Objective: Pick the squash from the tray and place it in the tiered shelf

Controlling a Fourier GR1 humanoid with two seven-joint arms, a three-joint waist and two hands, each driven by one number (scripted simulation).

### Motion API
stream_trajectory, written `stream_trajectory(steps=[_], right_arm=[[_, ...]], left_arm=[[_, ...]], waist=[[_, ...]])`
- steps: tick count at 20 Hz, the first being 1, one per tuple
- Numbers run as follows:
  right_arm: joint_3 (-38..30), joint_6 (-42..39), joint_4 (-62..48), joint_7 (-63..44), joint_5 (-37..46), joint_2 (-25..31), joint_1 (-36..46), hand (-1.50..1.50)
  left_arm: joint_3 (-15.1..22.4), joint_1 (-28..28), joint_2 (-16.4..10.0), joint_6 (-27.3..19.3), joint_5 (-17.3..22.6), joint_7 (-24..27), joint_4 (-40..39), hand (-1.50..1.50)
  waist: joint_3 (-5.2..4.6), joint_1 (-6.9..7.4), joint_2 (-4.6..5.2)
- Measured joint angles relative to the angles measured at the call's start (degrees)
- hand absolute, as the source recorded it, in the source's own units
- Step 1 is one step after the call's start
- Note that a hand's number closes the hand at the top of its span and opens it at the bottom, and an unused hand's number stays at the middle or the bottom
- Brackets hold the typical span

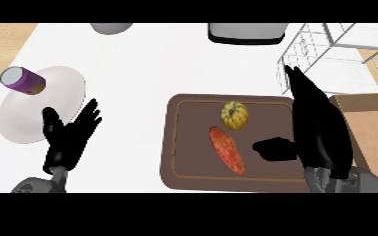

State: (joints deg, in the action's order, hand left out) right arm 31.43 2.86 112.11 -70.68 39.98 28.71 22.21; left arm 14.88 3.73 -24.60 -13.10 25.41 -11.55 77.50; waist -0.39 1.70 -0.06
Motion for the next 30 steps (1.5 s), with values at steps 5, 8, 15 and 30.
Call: stream_trajectory(steps=[5,8,15,30], right_arm=[[-0.7,-2.8,-10.3,-0.6,5.5,-7.2,4.7,-1.50],[-1.8,-4.5,-16.0,-0.6,8.5,-11.9,6.6,-1.50],[-4.5,-8.1,-27.8,-0.9,14.7,-22.6,9.2,-1.50],[-7.9,-9.4,-39.1,-1.2,23.3,-27.6,10.6,-1.50]], left_arm=[[0.0,0.1,0.3,0.1,-0.3,0.2,-0.1,0.00],[-0.4,0.0,0.2,0.4,-0.2,0.3,-0.3,0.00],[-1.3,-0.8,-0.4,1.4,0.1,0.4,-0.2,0.00],[-2.5,0.8,0.9,1.8,-0.7,0.6,-2.6,0.00]], waist=[[0.07,0.30,0.03],[0.13,0.07,-0.01],[0.24,-0.40,-0.10],[0.40,-0.95,-0.15]])
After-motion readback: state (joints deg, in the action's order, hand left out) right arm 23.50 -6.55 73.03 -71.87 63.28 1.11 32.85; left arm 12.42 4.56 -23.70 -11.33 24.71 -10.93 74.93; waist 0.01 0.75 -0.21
